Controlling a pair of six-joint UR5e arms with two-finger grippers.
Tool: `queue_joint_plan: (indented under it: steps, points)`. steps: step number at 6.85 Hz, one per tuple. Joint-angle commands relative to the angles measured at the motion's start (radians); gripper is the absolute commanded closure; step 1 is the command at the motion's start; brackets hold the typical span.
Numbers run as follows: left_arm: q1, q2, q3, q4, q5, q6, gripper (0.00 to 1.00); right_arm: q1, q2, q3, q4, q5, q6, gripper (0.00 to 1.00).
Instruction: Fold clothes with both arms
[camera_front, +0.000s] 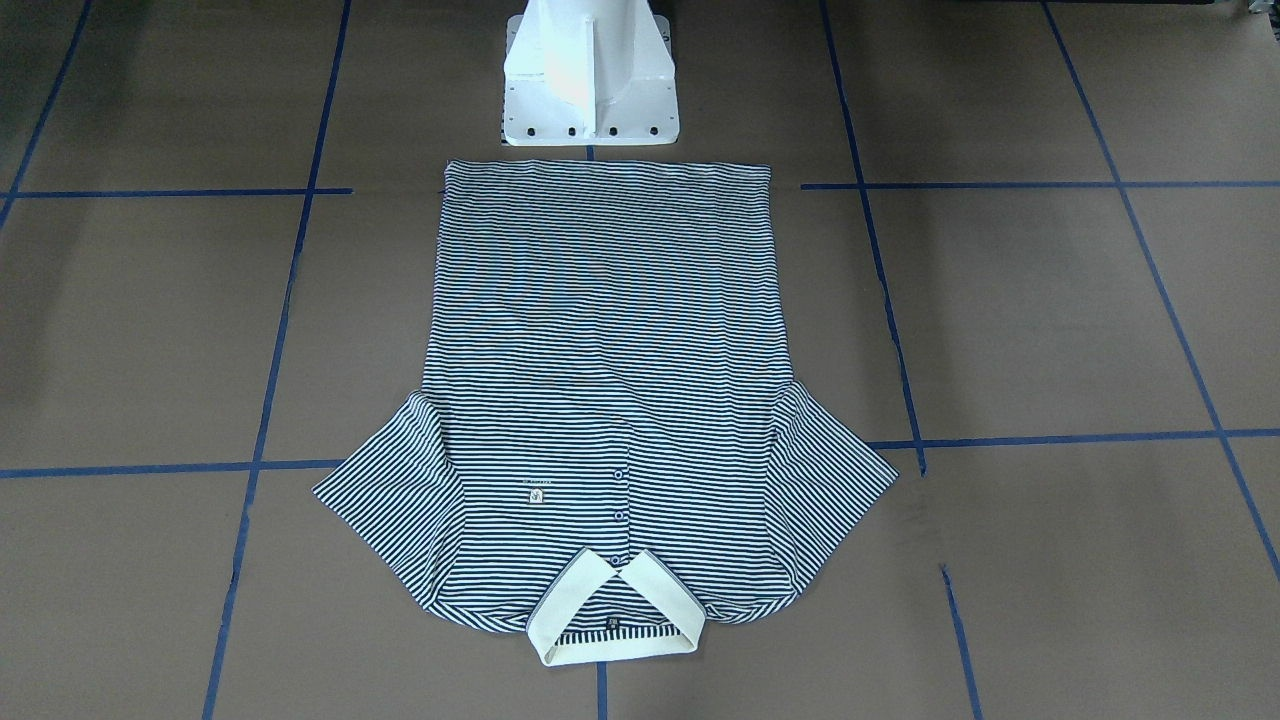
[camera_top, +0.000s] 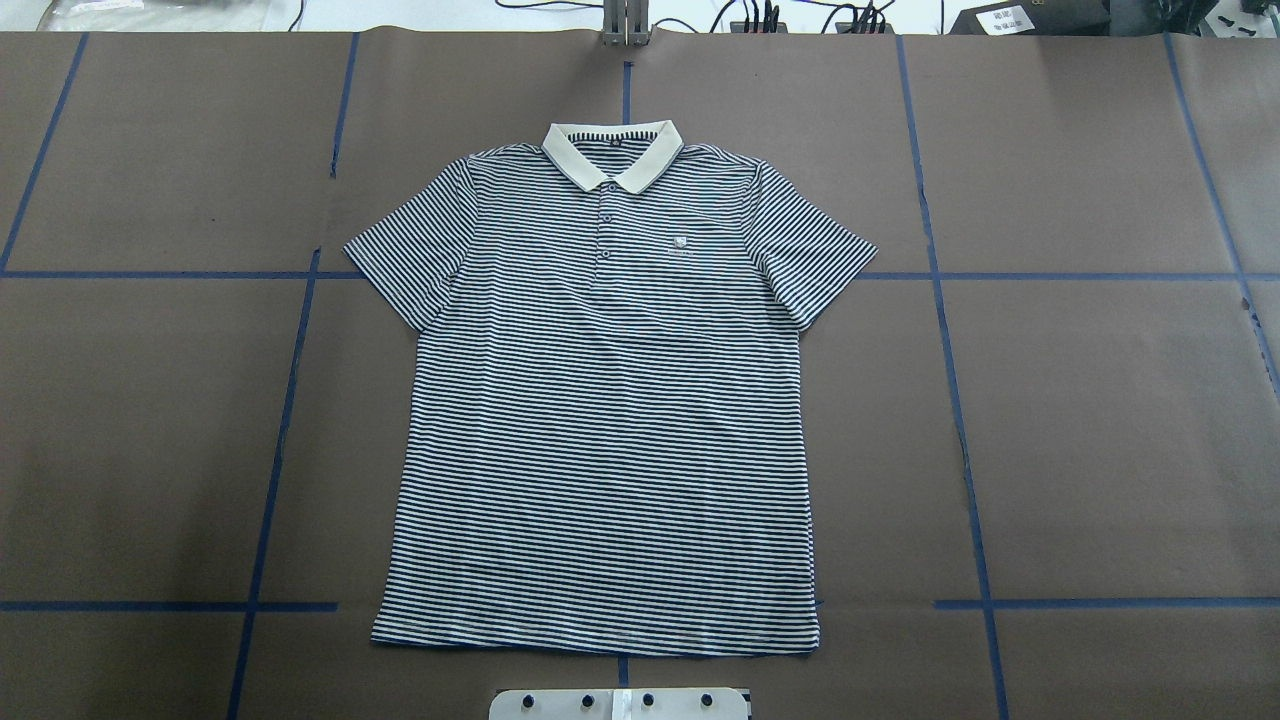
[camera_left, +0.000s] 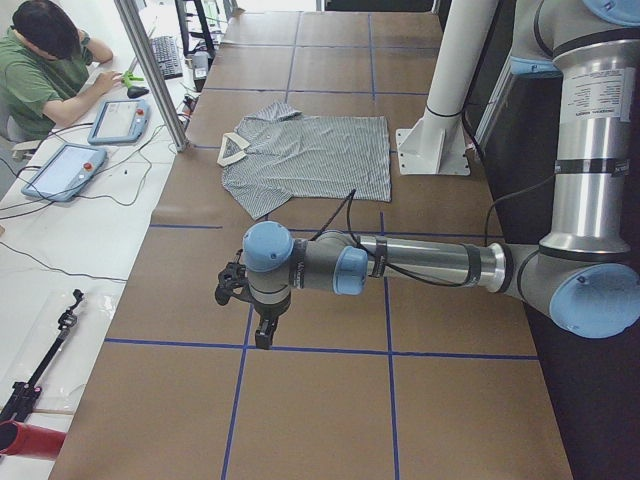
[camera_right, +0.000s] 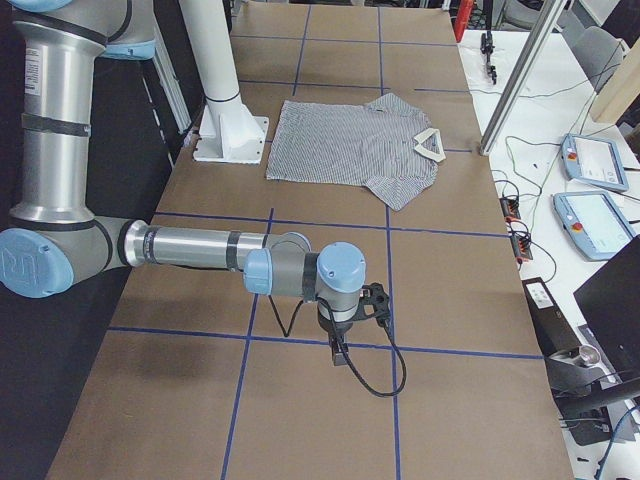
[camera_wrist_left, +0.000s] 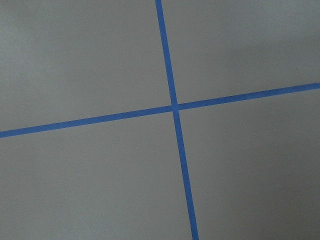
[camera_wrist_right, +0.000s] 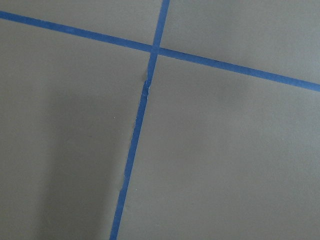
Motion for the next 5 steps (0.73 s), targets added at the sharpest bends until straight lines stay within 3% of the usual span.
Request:
queue_joint_plan:
  steps: [1, 3, 4, 5]
  points:
    - [0.001, 0.002, -0.004, -0.084, 0.009, -0.003, 0.0, -0.001, 0.01, 0.002, -0.001, 0.003, 0.008, 0.0]
    - [0.003, -0.006, -0.001, -0.178, 0.0, -0.01, 0.0, -0.02, 0.085, 0.006, 0.095, 0.019, 0.008, 0.0]
    - [0.004, -0.036, 0.002, -0.283, 0.003, -0.01, 0.0, -0.026, 0.122, -0.027, 0.199, 0.016, 0.009, 0.0]
    - [0.004, -0.091, 0.028, -0.41, 0.006, -0.012, 0.0, -0.026, 0.134, -0.044, 0.23, 0.019, 0.065, 0.0]
